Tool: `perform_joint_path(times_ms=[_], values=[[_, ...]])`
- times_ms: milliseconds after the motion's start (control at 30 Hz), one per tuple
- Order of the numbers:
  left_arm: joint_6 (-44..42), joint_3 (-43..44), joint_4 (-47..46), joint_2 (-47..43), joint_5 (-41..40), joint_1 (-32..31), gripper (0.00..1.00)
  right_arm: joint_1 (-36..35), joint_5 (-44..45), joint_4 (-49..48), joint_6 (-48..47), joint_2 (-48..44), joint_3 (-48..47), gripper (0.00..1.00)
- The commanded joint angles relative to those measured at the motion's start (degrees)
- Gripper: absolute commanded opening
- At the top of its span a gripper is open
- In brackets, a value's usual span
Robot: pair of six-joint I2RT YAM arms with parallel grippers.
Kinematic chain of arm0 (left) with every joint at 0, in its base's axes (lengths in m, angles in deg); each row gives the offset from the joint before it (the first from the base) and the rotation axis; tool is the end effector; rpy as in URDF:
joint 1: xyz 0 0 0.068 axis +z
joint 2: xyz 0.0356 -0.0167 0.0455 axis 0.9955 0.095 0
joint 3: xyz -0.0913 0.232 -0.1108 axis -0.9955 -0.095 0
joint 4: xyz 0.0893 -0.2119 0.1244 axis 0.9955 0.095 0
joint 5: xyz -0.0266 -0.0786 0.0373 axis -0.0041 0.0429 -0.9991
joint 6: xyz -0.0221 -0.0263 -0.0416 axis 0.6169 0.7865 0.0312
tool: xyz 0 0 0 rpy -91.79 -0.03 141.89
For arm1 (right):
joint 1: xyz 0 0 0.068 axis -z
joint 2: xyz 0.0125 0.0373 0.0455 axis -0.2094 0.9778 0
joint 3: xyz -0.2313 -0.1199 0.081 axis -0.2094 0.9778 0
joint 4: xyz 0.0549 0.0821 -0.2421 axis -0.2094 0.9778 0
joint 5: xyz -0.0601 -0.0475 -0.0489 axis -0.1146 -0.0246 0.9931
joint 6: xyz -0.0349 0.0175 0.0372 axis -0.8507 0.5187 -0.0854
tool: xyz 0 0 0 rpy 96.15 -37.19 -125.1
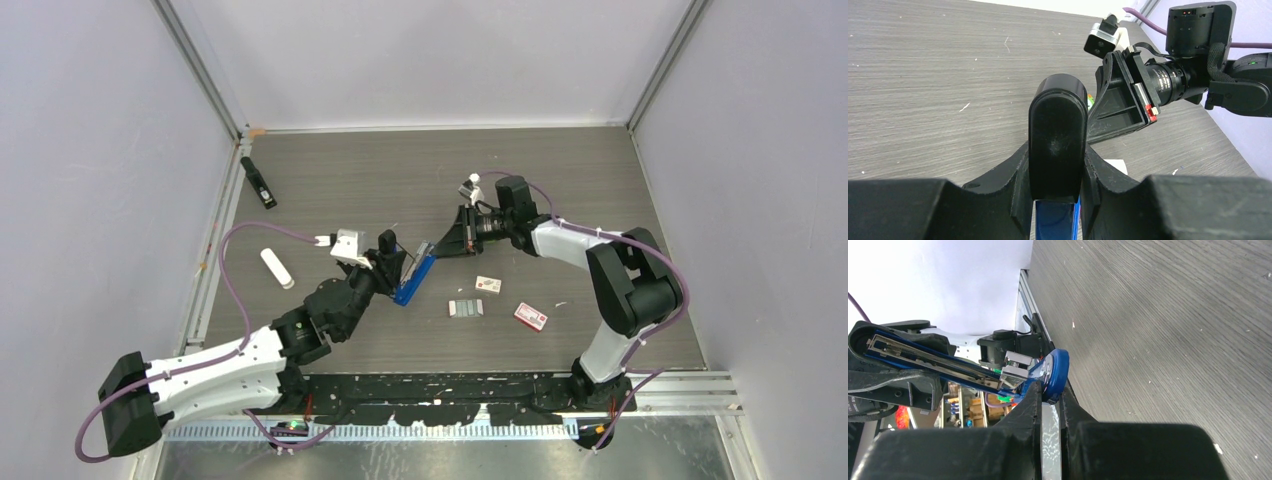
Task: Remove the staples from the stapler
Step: Unload the staple at the center of the board.
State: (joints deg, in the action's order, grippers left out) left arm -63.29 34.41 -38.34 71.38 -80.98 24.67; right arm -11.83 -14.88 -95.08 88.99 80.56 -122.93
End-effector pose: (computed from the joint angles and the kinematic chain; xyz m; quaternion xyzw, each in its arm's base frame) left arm 0.1144 -0.1543 0.2707 -0.0121 0.7124 -0.2787 0.6440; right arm 0.3072 0.1693 0.1893 -0.1035 0.8023 0.5786 0.1039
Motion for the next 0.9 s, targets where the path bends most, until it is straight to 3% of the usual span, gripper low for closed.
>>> perform_joint_path(times_ms=[0,333,633,867], values=[[-1.4,4.0,-17.5,-2.1,-7.9,2.0,0.0,0.0,2.7,2.1,-7.5,2.1,1.0,0.01],[-2.1,5.5,-15.1,-2.5,-8.2,3.9,0.0,-0.1,1.9,1.9,-7.1,3.8,0.9,0.01],[3.4,1.0,-15.7,-1.6,-7.3,3.9,0.0,-0.4,0.8,1.3,-6.8,4.5,0.8,0.01],[2.8,0.8,-13.2,-2.8,-6.5,3.9,0.0,-0.4,0.4,3.0,-8.3,5.5,-0.2,0.01]])
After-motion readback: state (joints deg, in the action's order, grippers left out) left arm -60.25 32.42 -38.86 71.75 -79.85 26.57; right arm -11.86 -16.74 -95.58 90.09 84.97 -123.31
